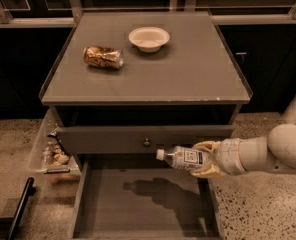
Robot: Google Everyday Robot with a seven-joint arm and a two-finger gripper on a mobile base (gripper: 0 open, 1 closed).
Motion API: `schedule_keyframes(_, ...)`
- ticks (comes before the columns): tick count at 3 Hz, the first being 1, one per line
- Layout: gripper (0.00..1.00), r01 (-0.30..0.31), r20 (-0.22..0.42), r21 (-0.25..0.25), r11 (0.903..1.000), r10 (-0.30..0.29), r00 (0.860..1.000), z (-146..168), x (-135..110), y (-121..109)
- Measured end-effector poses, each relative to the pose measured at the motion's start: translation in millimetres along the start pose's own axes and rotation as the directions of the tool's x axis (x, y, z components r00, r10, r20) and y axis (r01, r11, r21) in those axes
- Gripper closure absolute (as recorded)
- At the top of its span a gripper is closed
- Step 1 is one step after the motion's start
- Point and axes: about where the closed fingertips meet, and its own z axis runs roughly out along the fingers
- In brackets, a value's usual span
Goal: Place blue plastic bottle into middle drawer
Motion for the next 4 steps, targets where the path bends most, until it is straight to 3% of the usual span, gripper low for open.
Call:
schedule_keyframes(1,1.0,-0.021,0.019,-0.017,0.9996,0.021,1.0,26,10,4)
schedule_keyframes(2,1.0,-0.06,0.02,-0.063,0.9962,0.061,0.998,84,31,20)
schedule_keyframes(3,1.0,-0.072,-0.006,-0.083,0.9939,0.072,0.997,137,55,33)
schedule_keyframes(4,1.0,-0.047,-0.044,-0.098,0.9941,0.042,0.998,183,81,40)
